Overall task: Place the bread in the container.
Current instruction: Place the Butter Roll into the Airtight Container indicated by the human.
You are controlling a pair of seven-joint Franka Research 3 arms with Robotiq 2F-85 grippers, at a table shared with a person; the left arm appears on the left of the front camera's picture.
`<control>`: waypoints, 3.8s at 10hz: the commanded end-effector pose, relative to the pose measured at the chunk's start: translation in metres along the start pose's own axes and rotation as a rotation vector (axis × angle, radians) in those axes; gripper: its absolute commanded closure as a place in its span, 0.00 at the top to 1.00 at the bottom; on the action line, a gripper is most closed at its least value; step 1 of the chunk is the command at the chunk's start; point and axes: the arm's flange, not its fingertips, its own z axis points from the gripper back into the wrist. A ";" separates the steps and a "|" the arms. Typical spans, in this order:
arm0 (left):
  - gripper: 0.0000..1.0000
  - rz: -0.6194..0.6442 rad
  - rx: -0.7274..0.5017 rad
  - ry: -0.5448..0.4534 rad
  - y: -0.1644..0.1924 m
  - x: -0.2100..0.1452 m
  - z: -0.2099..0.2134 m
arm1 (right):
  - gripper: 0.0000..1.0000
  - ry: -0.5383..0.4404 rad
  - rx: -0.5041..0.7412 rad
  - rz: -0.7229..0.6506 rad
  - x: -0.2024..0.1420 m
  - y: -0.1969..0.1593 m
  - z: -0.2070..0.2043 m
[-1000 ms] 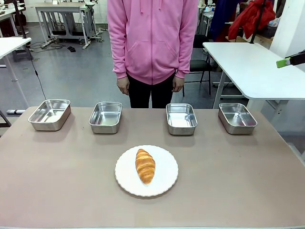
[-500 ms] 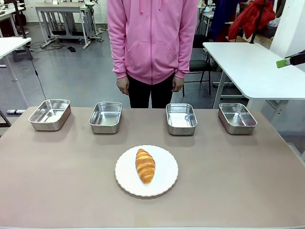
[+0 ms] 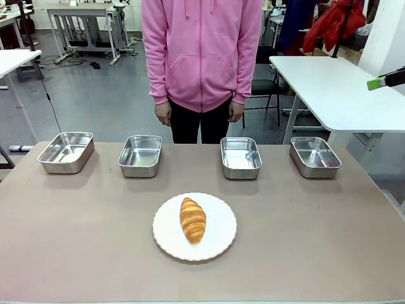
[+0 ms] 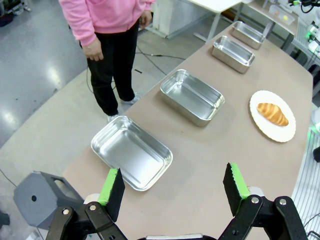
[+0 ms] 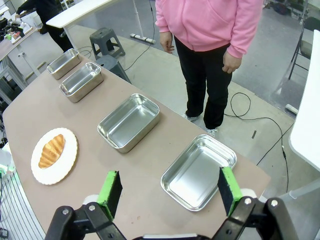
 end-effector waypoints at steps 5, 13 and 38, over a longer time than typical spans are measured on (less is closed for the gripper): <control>1.00 -0.010 -0.002 -0.003 -0.001 0.001 0.002 | 1.00 -0.005 0.002 0.005 0.000 0.002 -0.001; 1.00 -0.010 -0.002 -0.003 -0.001 0.001 0.002 | 1.00 -0.005 0.002 0.005 0.000 0.002 -0.001; 1.00 -0.010 -0.002 -0.003 -0.001 0.001 0.002 | 1.00 -0.005 0.002 0.005 0.000 0.002 -0.001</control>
